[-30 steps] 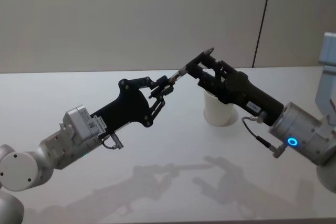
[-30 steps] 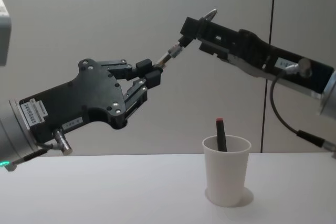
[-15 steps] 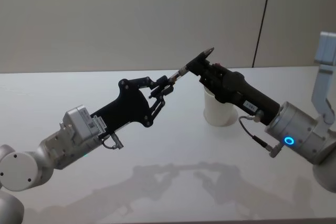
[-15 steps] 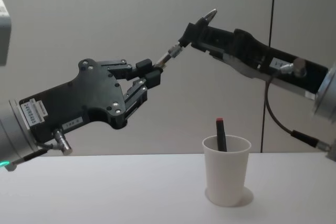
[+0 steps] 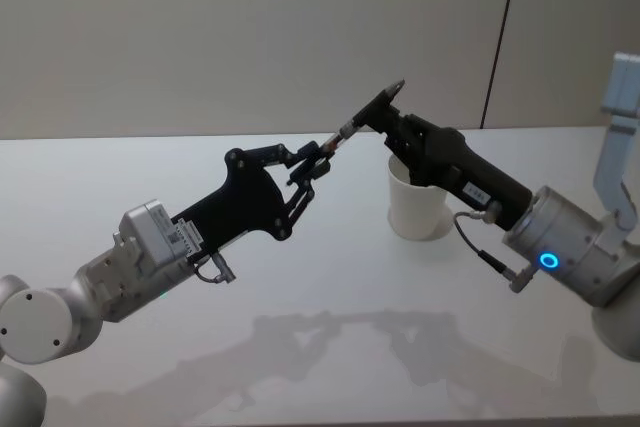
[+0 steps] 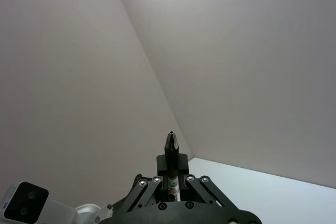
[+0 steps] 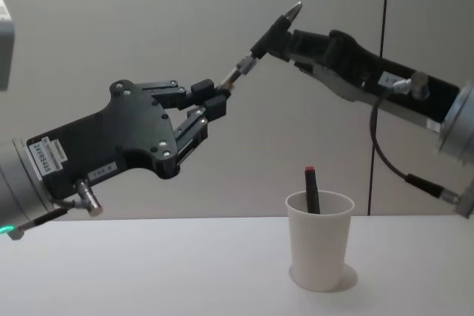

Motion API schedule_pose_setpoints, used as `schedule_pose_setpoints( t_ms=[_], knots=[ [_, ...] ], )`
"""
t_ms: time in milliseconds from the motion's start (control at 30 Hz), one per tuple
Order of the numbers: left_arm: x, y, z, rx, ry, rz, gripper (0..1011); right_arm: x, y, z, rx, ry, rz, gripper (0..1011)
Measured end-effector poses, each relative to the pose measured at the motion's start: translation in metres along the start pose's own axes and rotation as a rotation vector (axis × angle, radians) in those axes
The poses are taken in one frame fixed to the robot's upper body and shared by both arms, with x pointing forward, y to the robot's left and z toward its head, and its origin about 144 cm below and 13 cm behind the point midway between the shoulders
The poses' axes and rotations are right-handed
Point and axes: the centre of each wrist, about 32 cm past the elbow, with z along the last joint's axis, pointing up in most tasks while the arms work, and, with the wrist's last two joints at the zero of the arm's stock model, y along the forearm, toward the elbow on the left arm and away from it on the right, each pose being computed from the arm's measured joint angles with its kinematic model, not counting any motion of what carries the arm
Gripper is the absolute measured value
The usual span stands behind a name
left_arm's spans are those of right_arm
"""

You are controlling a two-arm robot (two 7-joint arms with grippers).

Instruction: Place the pen into the pen holder.

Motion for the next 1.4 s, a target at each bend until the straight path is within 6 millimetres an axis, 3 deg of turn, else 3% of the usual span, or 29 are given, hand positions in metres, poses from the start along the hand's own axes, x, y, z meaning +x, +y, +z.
schedule_pose_setpoints(
  t_ms=[200,333,467,600,933,1100,1400],
  knots=[
    [0.000,0.000,0.000,0.000,0.000,0.000,179,0.000,0.001,0.002,0.015,0.000,0.001,94],
    [0.000,0.000,0.000,0.005,0.001,-0.002,248,0.000,0.002,0.004,0.027,-0.002,0.004,94],
    [0.000,0.000,0.000,0.005,0.001,-0.003,426,-0.001,0.003,0.005,0.032,-0.003,0.006,94],
    [0.000,0.000,0.000,0.005,0.001,-0.003,503,-0.001,0.003,0.006,0.035,-0.004,0.007,94],
    [0.000,0.000,0.000,0.004,0.001,-0.003,859,-0.001,0.003,0.008,0.042,-0.009,0.007,94],
    [0.000,0.000,0.000,0.004,0.001,-0.002,971,-0.001,0.002,0.008,0.045,-0.016,0.000,94],
    [0.000,0.000,0.000,0.003,0.001,-0.002,1000,0.002,-0.002,0.010,0.048,-0.050,-0.034,94]
  ],
)
